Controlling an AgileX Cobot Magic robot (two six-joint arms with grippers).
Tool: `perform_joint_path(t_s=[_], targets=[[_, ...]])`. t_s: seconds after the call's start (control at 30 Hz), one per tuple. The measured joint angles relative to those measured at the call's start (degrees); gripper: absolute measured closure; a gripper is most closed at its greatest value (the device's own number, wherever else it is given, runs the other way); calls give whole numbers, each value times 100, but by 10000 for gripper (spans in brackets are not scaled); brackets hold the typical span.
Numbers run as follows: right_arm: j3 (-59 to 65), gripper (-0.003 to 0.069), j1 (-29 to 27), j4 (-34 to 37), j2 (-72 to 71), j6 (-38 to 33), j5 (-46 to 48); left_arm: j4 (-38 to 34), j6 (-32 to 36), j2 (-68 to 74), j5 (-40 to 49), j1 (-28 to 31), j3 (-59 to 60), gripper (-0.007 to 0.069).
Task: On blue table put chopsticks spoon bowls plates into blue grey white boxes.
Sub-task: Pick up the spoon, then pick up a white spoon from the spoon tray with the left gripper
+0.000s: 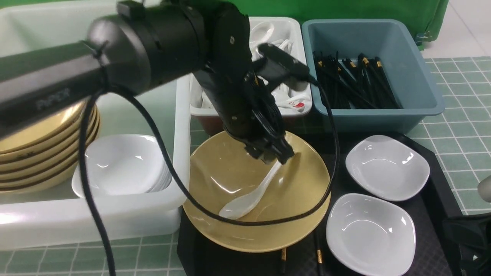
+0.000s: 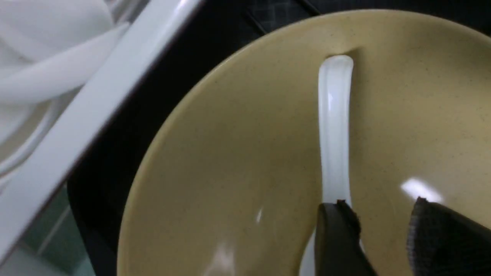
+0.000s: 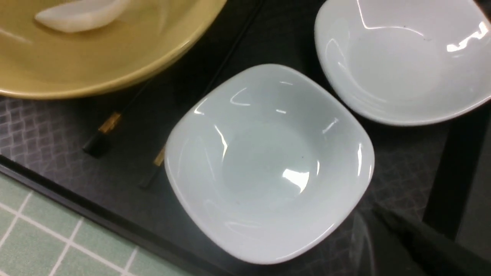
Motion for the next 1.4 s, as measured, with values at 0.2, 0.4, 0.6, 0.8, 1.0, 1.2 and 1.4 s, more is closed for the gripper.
perform_joint_path(t_s=[0.2, 0.4, 0.6, 0.8, 1.0, 1.2, 1.4], targets=[[0, 610, 0, 158, 0, 4, -31, -83, 242, 615, -154, 0, 7, 218], [0, 610, 0, 163, 0, 4, -31, -137, 344, 916, -201, 0, 12, 408], [0, 610, 0, 163, 0, 4, -31, -183, 351, 675, -122, 0, -86, 543], [0, 610, 0, 163, 0, 4, -31, -2, 359, 182, -224, 0, -787, 543], [0, 610, 0, 168, 0, 4, -38, 1026, 173, 204, -2924, 45, -1252, 543], [0, 610, 0, 168, 0, 4, -45, 1533, 50, 962, -3790, 363, -1247, 456], [0, 610, 0, 168, 0, 4, -52, 1049, -1399, 905, -1736, 444, -1573, 313]])
